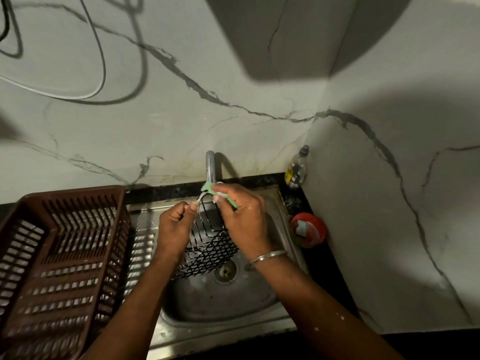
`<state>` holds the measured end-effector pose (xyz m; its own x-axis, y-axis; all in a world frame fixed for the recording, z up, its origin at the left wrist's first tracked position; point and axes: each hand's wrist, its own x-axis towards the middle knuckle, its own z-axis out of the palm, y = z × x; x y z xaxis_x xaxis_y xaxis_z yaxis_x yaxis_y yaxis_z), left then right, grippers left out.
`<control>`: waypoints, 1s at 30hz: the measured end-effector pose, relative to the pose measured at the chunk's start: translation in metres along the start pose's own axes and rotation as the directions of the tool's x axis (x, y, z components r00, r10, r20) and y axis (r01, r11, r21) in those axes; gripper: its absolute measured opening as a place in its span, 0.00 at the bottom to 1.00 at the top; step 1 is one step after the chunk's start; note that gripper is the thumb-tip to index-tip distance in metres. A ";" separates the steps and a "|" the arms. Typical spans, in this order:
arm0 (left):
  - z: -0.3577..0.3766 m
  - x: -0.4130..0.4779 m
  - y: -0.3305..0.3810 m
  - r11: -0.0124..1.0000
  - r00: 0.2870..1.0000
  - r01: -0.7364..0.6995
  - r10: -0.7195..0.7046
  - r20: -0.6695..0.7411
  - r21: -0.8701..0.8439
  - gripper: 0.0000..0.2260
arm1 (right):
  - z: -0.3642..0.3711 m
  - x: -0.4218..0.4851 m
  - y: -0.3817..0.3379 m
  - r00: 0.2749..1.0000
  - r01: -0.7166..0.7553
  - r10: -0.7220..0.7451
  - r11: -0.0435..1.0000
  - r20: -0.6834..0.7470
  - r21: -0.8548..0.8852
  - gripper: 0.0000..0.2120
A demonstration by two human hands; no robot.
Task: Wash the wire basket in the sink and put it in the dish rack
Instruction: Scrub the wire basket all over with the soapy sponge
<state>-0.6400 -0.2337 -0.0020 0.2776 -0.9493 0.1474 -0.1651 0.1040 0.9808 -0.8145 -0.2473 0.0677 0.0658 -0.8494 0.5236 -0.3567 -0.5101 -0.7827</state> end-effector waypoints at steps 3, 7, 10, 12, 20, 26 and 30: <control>0.000 -0.001 -0.001 0.999 0.999 0.032 -0.032 -0.020 -0.036 0.26 | -0.009 0.002 0.012 0.999 -0.015 0.015 1.000 -0.046 0.000 0.12; 0.002 -0.002 -0.002 0.997 0.999 0.050 -0.051 -0.020 -0.057 0.22 | -0.008 0.001 0.007 0.998 -0.053 0.051 0.997 -0.038 -0.049 0.13; 0.003 -0.002 -0.011 0.987 0.996 0.074 -0.080 -0.032 -0.141 0.23 | 0.005 0.000 -0.005 0.990 0.120 -0.114 0.990 0.079 -0.076 0.13; 0.001 -0.001 -0.013 0.974 0.991 0.109 -0.121 -0.050 -0.198 0.23 | -0.004 0.005 0.010 0.998 0.065 -0.066 0.987 0.004 -0.145 0.12; 0.004 -0.002 -0.013 0.965 0.989 0.127 -0.140 -0.041 -0.228 0.23 | 0.004 0.003 -0.004 0.983 0.184 -0.171 0.934 0.068 -0.306 0.13; -0.002 -0.002 -0.013 0.961 0.984 0.155 -0.170 -0.049 -0.229 0.18 | -0.036 0.030 0.034 0.985 -0.099 0.028 0.900 -0.171 -0.424 0.11; 0.002 -0.004 -0.009 0.953 0.980 0.164 -0.186 -0.065 -0.255 0.15 | -0.021 0.024 0.020 0.999 -0.023 0.009 0.932 -0.041 -0.361 0.13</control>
<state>-0.6413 -0.2316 -0.0113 0.3639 -0.9310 -0.0293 0.1297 0.0195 0.9914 -0.8397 -0.2750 0.0721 0.0239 -0.8475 0.5303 -0.6703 -0.4071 -0.6204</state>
